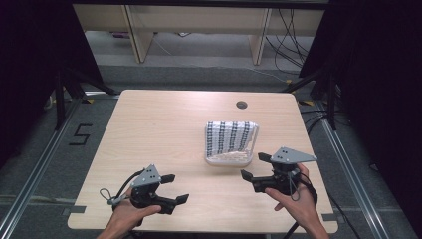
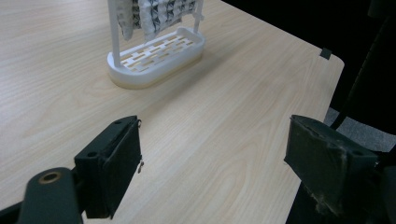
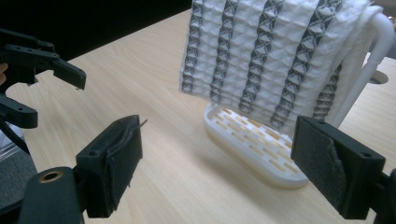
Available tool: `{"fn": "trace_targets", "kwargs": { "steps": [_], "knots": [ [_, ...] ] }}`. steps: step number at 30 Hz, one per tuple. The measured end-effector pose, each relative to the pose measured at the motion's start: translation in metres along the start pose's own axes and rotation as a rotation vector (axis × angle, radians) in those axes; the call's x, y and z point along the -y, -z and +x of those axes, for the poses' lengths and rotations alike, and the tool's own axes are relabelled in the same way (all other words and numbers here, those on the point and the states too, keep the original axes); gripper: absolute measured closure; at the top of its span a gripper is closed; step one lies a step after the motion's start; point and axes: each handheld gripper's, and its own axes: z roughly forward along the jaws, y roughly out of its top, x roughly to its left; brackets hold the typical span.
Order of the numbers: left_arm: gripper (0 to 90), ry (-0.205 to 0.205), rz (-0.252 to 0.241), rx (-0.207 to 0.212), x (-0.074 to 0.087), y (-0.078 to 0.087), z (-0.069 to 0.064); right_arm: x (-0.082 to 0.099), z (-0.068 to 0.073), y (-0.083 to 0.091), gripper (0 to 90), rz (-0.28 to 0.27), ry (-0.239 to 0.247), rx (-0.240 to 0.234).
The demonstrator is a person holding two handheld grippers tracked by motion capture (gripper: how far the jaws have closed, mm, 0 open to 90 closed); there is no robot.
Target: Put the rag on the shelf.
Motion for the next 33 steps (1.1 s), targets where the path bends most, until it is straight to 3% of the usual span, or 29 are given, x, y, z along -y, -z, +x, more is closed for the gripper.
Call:
{"fn": "trace_targets", "kwargs": {
  "steps": [5,7,8,13,15,17,18,19,20,33],
  "knots": [
    [17.4,-0.008,0.009,-0.008,0.007,0.002,-0.002,0.007,0.001,-0.001,16.5,-0.004,0.041,0.005],
    [17.4,-0.02,0.006,-0.016,0.009,0.002,-0.003,0.01,0.004,-0.001,16.5,0.015,0.017,-0.008],
    [17.4,-0.025,0.006,-0.017,0.011,0.001,-0.004,0.012,0.002,-0.002,16.5,0.011,0.033,-0.017],
    [17.4,-0.008,-0.004,-0.015,0.02,0.001,-0.005,0.022,0.006,-0.003,16.5,0.002,0.013,-0.014],
    [17.4,-0.014,0.004,-0.016,0.023,0.002,-0.004,0.025,0.005,-0.003,16.5,0.008,0.039,-0.002],
    [17.4,-0.002,-0.003,-0.015,0.027,0.001,-0.005,0.03,0.008,-0.004,16.6,0.005,0.013,-0.016],
    [17.4,-0.011,0.007,-0.015,0.029,0.002,-0.005,0.032,0.008,-0.002,16.6,0.023,0.011,-0.012],
    [17.4,-0.008,0.007,-0.015,0.03,0.003,-0.005,0.034,0.006,-0.004,16.6,0.01,0.045,-0.004],
    [17.3,-0.003,0.006,-0.015,0.031,0.003,-0.005,0.037,0.009,-0.004,16.6,0.017,0.016,-0.007],
    [17.2,-0.027,0.049,-0.027,0.049,0.0,-0.012,0.061,0.013,-0.012,16.6,0.055,0.025,-0.056]
  ]
}}
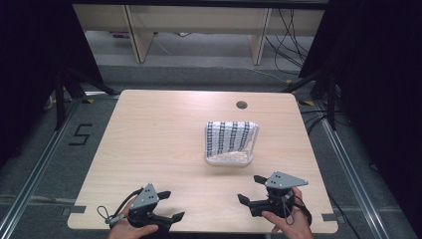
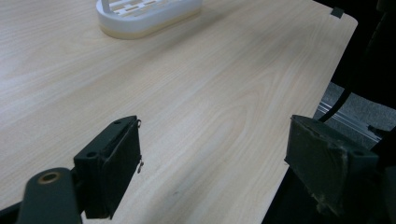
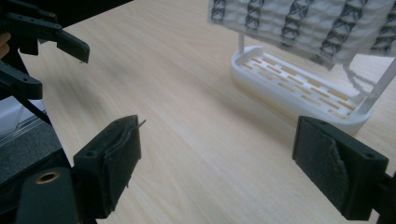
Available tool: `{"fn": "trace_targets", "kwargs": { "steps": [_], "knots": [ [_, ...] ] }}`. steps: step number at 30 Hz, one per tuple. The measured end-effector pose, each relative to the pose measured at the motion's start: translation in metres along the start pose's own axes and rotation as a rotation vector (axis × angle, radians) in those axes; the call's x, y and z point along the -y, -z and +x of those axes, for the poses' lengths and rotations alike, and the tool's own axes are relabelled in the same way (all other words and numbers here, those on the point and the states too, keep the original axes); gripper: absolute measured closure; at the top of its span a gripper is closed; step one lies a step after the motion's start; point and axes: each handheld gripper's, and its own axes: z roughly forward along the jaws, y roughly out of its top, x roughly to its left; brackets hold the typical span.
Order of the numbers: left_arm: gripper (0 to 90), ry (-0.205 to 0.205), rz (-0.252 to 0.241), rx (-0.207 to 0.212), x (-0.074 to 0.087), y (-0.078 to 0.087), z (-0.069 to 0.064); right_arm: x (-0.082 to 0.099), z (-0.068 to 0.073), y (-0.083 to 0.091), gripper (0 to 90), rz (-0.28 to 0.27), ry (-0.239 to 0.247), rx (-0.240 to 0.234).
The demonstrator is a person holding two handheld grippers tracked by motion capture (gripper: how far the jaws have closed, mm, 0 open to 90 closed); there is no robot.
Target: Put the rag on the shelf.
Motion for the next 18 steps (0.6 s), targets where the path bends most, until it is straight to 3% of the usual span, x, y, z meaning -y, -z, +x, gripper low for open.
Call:
{"fn": "trace_targets", "kwargs": {
  "steps": [1,2,7,8,10,11,12,13,18],
  "knots": [
    [17.2,-0.003,-0.002,-0.003,0.001,-0.001,-0.002,0.002,0.004,0.001,16.6,0.01,-0.044,0.002],
    [17.2,0.004,-0.004,0.002,0.003,-0.002,-0.004,0.004,0.002,0.0,16.6,0.001,-0.016,-0.001],
    [17.0,-0.013,0.027,-0.004,0.009,-0.001,-0.011,0.014,0.003,-0.003,16.5,0.018,-0.009,-0.025],
    [17.0,-0.02,0.03,0.0,0.01,-0.001,-0.011,0.016,0.005,-0.003,16.5,0.042,-0.029,-0.026],
    [17.0,-0.035,0.038,-0.003,0.014,-0.002,-0.014,0.02,0.004,-0.003,16.5,0.04,0.003,-0.02],
    [17.0,-0.026,0.036,-0.003,0.015,-0.003,-0.015,0.022,0.006,-0.004,16.5,0.047,-0.002,-0.029],
    [17.0,-0.041,0.054,-0.005,0.015,-0.002,-0.015,0.024,0.006,-0.004,16.4,0.05,0.008,-0.028],
    [17.0,-0.016,0.036,0.004,0.016,-0.003,-0.018,0.026,0.008,-0.005,16.4,0.056,0.002,-0.028],
    [17.0,-0.04,0.058,-0.019,0.019,-0.004,-0.022,0.036,0.014,-0.005,16.4,0.082,0.016,-0.047]
  ]
}}
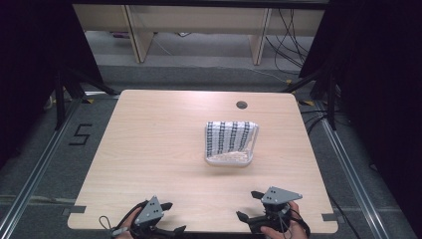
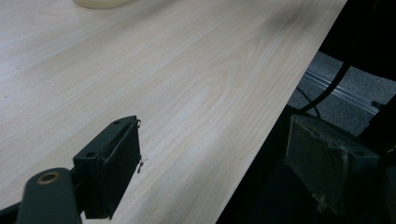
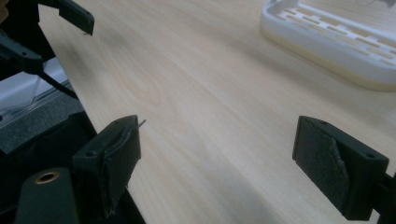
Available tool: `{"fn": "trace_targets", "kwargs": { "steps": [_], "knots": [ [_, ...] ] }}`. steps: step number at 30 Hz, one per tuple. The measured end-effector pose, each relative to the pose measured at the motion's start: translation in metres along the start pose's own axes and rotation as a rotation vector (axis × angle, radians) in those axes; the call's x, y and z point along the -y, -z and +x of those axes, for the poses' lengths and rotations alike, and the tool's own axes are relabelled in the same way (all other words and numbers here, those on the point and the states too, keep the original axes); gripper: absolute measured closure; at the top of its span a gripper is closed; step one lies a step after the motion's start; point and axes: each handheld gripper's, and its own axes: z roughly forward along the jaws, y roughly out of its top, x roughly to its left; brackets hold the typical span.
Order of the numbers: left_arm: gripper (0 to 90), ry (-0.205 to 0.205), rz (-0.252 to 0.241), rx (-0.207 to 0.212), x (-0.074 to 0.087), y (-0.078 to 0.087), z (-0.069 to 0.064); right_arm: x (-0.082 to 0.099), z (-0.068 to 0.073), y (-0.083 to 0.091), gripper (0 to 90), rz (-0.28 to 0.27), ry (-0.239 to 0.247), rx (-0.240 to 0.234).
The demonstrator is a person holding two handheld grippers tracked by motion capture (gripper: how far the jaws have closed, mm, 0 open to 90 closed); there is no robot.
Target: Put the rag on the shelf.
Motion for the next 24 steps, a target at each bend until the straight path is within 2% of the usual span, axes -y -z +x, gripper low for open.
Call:
{"fn": "trace_targets", "kwargs": {
  "steps": [1,2,3,5,6,9,12,15,16,17,18,20,21,23,24],
  "knots": [
    [17.0,-0.032,0.027,-0.005,0.0,0.0008,0.0015,0.0012,0.001,-0.0004,16.4,-0.003,0.012,0.004],
    [17.0,-0.003,0.006,-0.002,0.0014,-0.0022,-0.0014,0.002,0.002,0.0006,16.4,0.008,0.001,0.005],
    [17.0,-0.031,0.023,-0.005,0.0009,-0.0014,-0.0001,0.003,0.0021,-0.0003,16.4,0.007,0.006,-0.006],
    [17.0,-0.023,0.002,0.001,0.001,-0.0032,-0.0004,0.0045,0.0026,0.0006,16.4,0.01,0.002,0.004],
    [17.0,-0.034,0.014,-0.006,0.0007,-0.0023,0.0002,0.0049,0.0026,0.0,16.4,0.013,0.005,0.0],
    [17.0,-0.013,0.013,-0.005,0.001,-0.0032,0.0005,0.0063,0.0026,-0.0006,16.4,0.013,0.002,0.009],
    [17.0,-0.02,0.013,-0.003,0.001,-0.0035,0.0009,0.0062,0.0024,-0.0019,16.4,0.019,0.018,0.002],
    [17.0,-0.021,0.015,-0.002,0.0011,-0.0035,0.0009,0.0062,0.0049,-0.0017,16.5,0.027,-0.006,0.006],
    [17.0,-0.026,0.019,-0.005,0.001,-0.0034,0.0014,0.006,0.0032,-0.0025,16.4,0.02,0.016,0.005],
    [17.0,-0.025,0.017,-0.004,0.0011,-0.0036,0.0016,0.0059,0.0024,-0.0034,16.4,0.029,0.012,-0.025],
    [17.0,-0.021,0.006,-0.005,0.0017,-0.0044,0.0012,0.006,0.002,-0.0038,16.5,0.029,0.013,-0.029],
    [17.0,-0.018,0.009,-0.009,0.0015,-0.0044,0.0012,0.0065,0.0026,-0.0037,16.5,0.024,0.012,-0.003],
    [17.0,-0.034,0.022,-0.012,0.0013,-0.0038,0.0027,0.0066,0.0026,-0.0037,16.5,0.025,0.013,0.001],
    [17.0,-0.012,0.021,-0.011,0.0016,-0.0043,0.0023,0.0065,0.0024,-0.0037,16.5,0.026,0.011,0.0],
    [17.0,-0.019,0.017,-0.017,0.0017,-0.0045,0.0029,0.0065,0.0025,-0.0039,16.5,0.028,0.01,-0.001]
  ]
}}
